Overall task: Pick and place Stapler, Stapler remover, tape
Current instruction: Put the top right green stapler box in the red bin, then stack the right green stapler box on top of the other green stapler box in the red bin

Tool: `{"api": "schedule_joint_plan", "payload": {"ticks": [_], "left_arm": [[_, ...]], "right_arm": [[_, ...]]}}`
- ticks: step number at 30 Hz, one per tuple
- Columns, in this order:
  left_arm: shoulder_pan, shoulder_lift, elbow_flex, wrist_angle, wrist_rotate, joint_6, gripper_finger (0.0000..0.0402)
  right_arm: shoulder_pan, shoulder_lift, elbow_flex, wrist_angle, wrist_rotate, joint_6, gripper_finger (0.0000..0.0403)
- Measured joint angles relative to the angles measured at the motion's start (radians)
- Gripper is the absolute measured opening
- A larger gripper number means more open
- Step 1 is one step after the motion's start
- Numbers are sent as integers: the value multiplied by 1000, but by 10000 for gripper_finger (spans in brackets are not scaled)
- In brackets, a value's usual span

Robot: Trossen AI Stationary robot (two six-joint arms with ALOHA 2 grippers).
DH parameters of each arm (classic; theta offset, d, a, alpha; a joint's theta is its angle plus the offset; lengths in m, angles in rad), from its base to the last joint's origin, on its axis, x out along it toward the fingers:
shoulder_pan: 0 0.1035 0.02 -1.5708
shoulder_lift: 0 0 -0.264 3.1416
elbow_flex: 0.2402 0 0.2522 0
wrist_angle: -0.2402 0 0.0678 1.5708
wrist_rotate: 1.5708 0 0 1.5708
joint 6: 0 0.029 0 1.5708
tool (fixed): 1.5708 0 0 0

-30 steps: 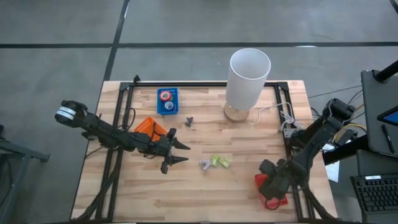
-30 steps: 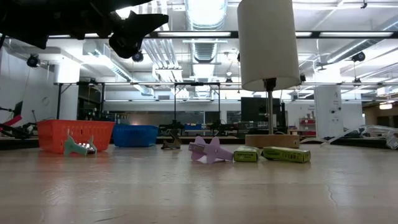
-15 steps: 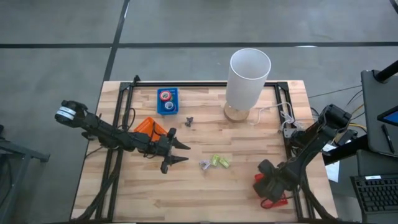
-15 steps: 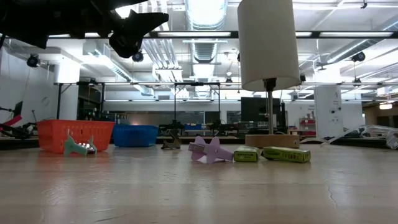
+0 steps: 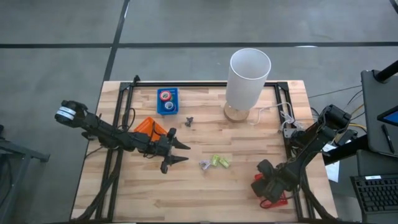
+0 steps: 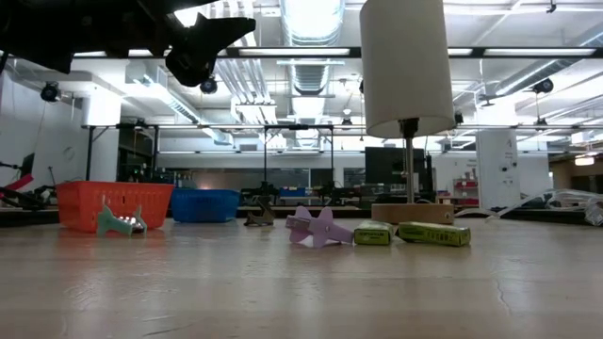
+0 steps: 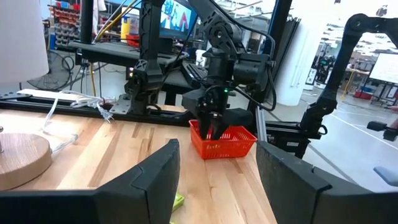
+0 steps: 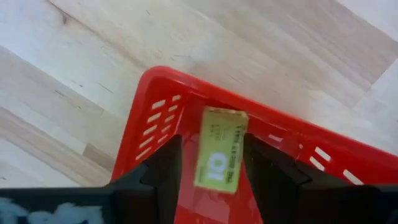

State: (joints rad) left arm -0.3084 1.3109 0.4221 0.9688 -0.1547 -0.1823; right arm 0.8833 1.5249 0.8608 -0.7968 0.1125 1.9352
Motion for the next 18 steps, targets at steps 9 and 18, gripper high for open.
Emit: {"api": "schedule_joint_plan", "payload": {"ticks": [9, 18], "left_arm": [[0, 0, 0, 0, 0, 2, 213], [0, 0, 0, 1, 0, 2, 213]], "right_arm": [[0, -32, 0, -20, 8, -8, 207], [-1, -102, 1, -30, 52, -24, 211]]}}
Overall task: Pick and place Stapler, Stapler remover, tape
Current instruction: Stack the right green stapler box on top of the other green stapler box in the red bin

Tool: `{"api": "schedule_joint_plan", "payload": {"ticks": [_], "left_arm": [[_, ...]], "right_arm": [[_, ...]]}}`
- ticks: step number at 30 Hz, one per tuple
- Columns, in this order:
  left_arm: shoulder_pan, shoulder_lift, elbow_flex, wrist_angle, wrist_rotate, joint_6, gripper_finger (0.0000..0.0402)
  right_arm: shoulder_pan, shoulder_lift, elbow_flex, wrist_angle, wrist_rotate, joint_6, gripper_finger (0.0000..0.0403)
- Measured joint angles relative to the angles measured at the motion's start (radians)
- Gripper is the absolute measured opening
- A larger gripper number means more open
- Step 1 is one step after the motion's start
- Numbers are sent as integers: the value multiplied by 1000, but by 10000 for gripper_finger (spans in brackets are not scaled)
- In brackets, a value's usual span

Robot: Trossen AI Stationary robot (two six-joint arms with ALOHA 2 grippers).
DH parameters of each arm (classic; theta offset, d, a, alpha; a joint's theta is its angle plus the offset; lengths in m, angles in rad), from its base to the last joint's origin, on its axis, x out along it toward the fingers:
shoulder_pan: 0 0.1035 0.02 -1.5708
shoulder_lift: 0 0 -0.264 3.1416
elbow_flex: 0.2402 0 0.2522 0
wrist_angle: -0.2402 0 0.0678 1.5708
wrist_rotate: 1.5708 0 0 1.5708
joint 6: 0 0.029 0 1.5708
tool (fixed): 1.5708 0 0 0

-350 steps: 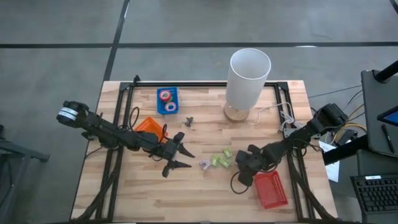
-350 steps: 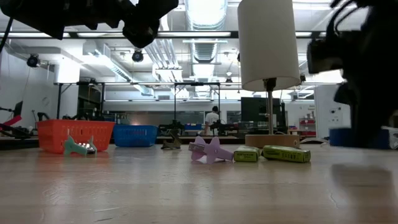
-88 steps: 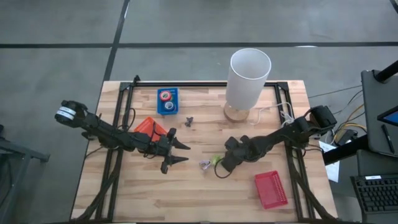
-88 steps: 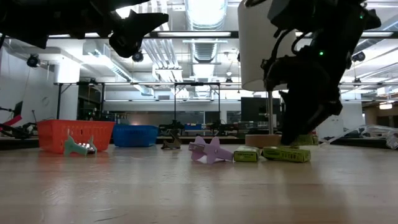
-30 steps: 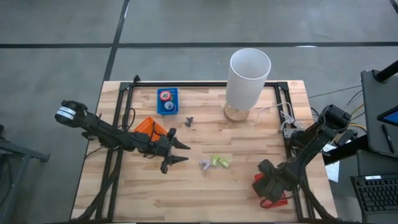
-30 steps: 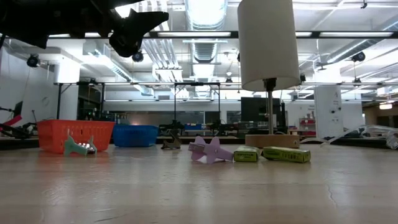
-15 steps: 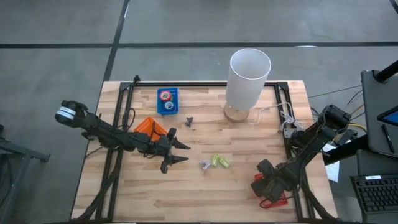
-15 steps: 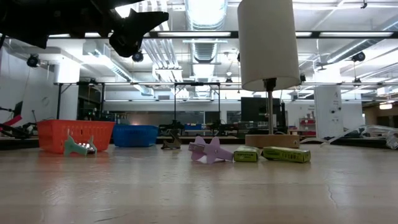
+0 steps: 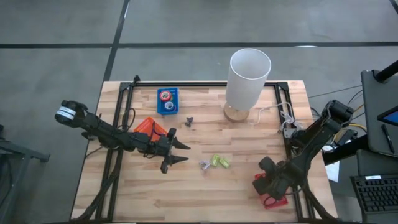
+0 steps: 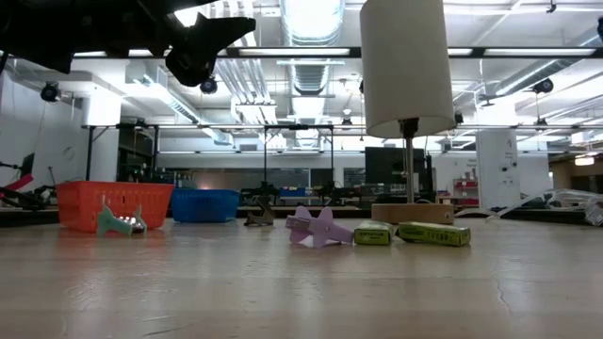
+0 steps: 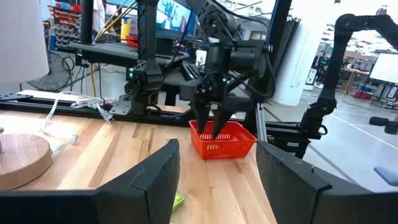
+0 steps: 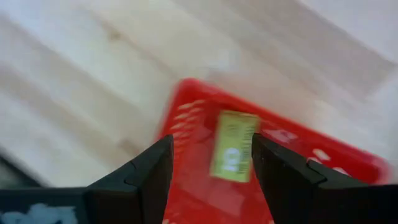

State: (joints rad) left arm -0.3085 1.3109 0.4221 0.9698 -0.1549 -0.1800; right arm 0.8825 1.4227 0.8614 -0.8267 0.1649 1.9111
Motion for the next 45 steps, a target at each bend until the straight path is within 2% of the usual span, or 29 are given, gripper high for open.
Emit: {"api": "schedule_joint_plan", "payload": {"ticks": [7, 10, 13, 17, 21, 26, 33, 37, 45], "left_arm": [[0, 0, 0, -1, 0, 1, 213], [0, 0, 0, -1, 0, 1, 213], [0, 0, 0, 0, 0, 1, 213], [0, 0, 0, 0, 0, 1, 213], [0, 0, 0, 0, 0, -1, 213], [0, 0, 0, 0, 0, -2, 213], [-1, 0, 0, 1, 0, -19, 213], [-1, 0, 0, 0, 0, -19, 213], [-1, 0, 0, -1, 3, -15, 213]], "right_arm": [[0, -73, 2, 99, 18, -98, 208], [1, -101, 2, 129, 75, -132, 205], [-7, -121, 2, 146, 189, -194, 206], [-25, -98, 2, 221, 430, -388, 205], [-74, -36, 2, 364, 511, -603, 205], [-178, 69, 2, 487, 520, -817, 196], [-292, 188, 2, 517, 461, -822, 192], [-340, 226, 2, 524, 446, -808, 208], [-387, 311, 2, 590, 373, -844, 266]]}}
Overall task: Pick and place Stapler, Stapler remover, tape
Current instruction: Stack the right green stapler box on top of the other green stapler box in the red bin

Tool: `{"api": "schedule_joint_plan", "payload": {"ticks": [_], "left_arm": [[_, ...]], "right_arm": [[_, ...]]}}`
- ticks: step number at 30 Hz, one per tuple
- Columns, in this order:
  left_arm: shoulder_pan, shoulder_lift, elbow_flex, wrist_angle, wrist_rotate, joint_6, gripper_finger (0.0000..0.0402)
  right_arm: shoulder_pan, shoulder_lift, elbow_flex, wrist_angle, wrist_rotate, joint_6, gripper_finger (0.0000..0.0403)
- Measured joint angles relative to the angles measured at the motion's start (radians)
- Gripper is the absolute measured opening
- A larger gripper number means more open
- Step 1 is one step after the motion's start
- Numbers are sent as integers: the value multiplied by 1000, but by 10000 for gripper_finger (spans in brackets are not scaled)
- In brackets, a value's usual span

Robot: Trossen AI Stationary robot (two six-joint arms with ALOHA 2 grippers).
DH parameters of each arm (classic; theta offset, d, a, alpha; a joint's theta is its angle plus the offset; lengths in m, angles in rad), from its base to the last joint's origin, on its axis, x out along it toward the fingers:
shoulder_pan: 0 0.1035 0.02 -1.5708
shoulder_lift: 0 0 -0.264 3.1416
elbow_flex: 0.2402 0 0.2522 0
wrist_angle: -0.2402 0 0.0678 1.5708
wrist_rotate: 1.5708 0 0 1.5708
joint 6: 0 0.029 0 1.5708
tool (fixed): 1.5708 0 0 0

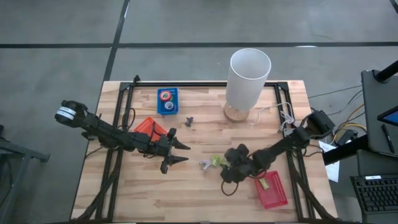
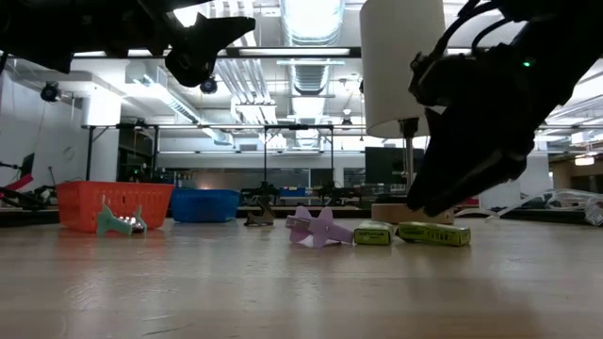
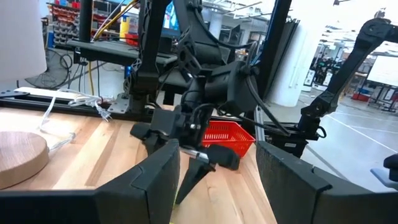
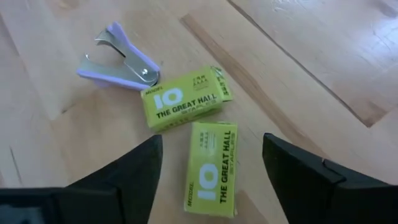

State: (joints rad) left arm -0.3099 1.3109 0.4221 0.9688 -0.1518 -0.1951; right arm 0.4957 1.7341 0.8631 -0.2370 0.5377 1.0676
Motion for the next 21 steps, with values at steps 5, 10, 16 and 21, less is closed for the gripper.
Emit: {"api": "schedule_joint_plan", "payload": {"ticks": [5, 10, 16, 21], "left_arm": [[0, 0, 0, -1, 0, 0, 213], [-1, 0, 0, -3, 1, 4, 213], [-2, 0, -1, -10, 1, 5, 213], [-2, 0, -1, -18, 1, 5, 214]], "right_arm": [[1, 16, 0, 8, 3, -2, 282], [1, 56, 0, 17, -4, -26, 274], [2, 93, 1, 32, -3, -43, 252], [1, 90, 1, 32, -1, -46, 226]]}}
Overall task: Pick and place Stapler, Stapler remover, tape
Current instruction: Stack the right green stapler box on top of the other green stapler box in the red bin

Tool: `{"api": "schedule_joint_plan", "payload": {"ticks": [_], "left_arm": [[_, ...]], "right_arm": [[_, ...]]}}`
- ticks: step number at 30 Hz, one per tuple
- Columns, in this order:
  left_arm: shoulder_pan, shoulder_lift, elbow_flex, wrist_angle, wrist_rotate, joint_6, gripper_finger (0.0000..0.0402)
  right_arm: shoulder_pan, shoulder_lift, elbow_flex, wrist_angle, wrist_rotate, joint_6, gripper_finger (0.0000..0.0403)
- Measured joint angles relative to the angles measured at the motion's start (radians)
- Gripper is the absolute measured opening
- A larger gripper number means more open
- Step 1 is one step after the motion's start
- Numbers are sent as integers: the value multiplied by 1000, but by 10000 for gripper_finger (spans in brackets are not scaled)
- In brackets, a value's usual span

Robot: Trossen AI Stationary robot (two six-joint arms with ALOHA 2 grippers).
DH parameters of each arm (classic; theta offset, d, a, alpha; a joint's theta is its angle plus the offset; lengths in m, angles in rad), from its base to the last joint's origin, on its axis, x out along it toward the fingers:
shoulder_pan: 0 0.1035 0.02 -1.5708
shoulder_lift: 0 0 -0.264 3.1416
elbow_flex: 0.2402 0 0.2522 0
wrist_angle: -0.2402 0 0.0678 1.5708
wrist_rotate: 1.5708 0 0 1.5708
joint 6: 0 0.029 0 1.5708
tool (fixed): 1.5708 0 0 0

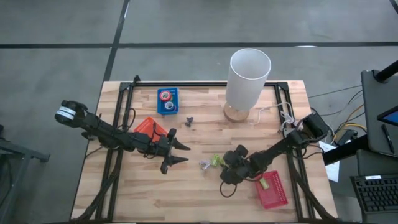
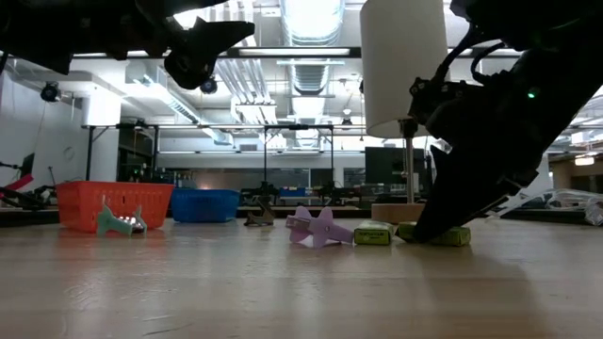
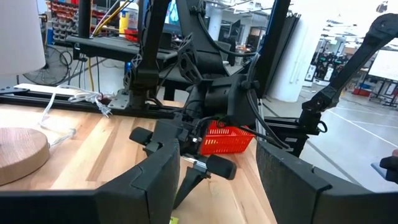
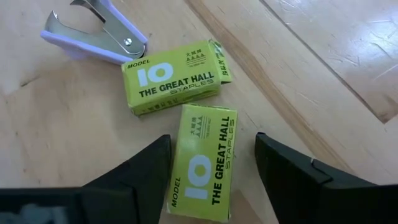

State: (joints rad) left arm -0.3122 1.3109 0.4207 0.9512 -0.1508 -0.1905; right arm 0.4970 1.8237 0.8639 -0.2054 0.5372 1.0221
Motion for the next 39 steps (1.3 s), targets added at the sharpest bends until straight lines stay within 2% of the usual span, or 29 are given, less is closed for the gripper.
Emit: {"api": "schedule_joint_plan", "payload": {"ticks": [13, 18, 25, 31, 35, 39], "left_arm": [[0, 0, 0, -1, 0, -2, 213], [0, 0, 0, 18, 0, -6, 213], [0, 0, 0, 22, 0, -5, 213], [0, 0, 0, 24, 0, -5, 213], [0, 0, 0, 22, 0, -5, 213], [0, 0, 0, 22, 0, -4, 213]], "right_arm": [[-1, -4, 0, 10, -31, -25, 139], [-5, -28, -1, 1, -91, -54, 112], [-6, -129, -2, 0, -132, -90, 117], [1, -276, -2, -24, -175, -110, 118], [40, -373, -2, -68, -225, -34, 109], [122, -445, -2, -139, -225, 87, 114]]}}
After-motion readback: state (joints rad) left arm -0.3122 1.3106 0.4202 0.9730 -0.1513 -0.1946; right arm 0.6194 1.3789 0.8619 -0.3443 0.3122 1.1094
